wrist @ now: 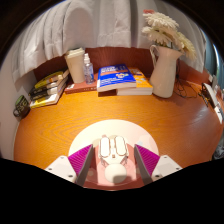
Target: Arrange mouse
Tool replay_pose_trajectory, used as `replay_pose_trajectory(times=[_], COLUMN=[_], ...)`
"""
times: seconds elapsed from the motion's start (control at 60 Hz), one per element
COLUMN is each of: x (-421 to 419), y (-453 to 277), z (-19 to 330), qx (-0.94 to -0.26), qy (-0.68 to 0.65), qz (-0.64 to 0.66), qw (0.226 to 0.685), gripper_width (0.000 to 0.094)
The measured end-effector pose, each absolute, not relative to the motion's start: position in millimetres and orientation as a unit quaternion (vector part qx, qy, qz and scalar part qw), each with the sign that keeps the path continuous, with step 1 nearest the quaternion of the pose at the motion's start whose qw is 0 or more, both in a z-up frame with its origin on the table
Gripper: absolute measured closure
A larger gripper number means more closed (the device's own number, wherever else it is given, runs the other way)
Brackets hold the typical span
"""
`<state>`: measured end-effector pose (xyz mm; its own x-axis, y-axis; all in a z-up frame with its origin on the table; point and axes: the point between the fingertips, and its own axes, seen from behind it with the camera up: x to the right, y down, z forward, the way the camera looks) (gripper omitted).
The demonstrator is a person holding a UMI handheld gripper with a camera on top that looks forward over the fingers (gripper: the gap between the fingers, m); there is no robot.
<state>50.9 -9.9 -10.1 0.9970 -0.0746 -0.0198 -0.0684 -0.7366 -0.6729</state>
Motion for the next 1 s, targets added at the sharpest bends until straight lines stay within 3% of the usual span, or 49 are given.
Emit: replay_pose_trajectory(times=[0.017,0.067,0.167,0.333,0.467,0.717,1.0], x=[52,55,50,39,41,55,79], y=[-11,-15,-25,-69,-120,-197,-236], z=[-8,4,41,118,158,180,189], qx=[-0.932,-0.93,-0.921,-0.906,-0.9,-0.897,-0.893], qy=[0.039,0.041,0.044,0.032,0.018,0.009,0.0], qz=[-0.006,-0.013,-0.003,0.017,0.017,0.039,0.032], qw=[0.36,0.365,0.387,0.421,0.434,0.439,0.448], gripper_width=[0.0056,0.0107,0.006,0.0065,0.0073,0.0084,0.0084])
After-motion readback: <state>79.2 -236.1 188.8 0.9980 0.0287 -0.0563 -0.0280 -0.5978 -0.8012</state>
